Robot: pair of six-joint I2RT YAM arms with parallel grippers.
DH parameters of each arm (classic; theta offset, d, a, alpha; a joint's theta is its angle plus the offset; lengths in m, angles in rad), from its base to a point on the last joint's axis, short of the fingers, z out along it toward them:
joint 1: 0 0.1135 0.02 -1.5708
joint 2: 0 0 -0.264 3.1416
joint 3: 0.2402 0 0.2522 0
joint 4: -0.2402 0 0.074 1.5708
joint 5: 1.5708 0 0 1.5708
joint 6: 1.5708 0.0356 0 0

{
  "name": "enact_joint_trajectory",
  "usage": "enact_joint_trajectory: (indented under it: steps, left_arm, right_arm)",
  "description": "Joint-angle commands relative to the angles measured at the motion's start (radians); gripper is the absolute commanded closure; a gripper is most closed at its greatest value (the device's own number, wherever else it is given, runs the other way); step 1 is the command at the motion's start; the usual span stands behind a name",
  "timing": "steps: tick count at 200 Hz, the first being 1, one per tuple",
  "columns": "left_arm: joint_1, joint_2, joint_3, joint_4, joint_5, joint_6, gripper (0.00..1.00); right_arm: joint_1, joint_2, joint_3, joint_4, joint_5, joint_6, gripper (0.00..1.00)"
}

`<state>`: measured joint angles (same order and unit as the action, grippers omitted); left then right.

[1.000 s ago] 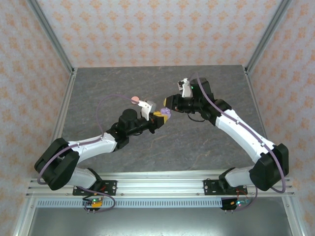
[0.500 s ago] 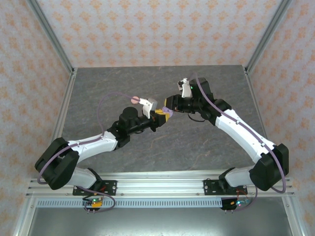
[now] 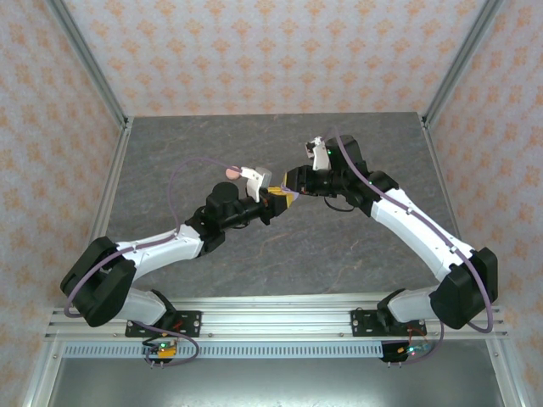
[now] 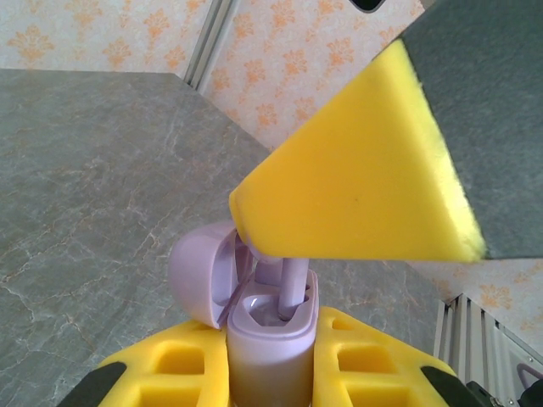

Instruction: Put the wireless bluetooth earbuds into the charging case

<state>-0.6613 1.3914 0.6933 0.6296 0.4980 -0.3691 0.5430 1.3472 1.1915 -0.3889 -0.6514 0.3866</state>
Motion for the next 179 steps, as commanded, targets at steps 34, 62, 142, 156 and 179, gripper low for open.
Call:
enact_joint_trajectory:
  steps: [34, 62, 142, 156, 179]
  left_arm:
    - [-0.006, -0.005, 0.042, -0.01, 0.008, -0.004, 0.81]
    - [-0.006, -0.006, 0.042, -0.01, 0.013, -0.001, 0.81]
    - [-0.007, -0.014, 0.042, -0.032, 0.017, 0.017, 0.81]
    - [-0.009, -0.013, 0.047, -0.056, 0.025, 0.036, 0.81]
    - [-0.025, -0.023, 0.041, -0.083, 0.028, 0.092, 0.81]
  right_arm:
    - [0.009, 0.005, 0.031, -0.045, -0.001, -0.044, 0.76]
    - [0.012, 0.004, 0.03, -0.05, 0.001, -0.047, 0.73]
    - [0.012, -0.017, 0.037, -0.054, 0.018, -0.046, 0.66]
    - [0.011, -0.032, 0.042, -0.059, 0.031, -0.044, 0.65]
    - [0.012, -0.05, 0.05, -0.077, 0.089, -0.04, 0.64]
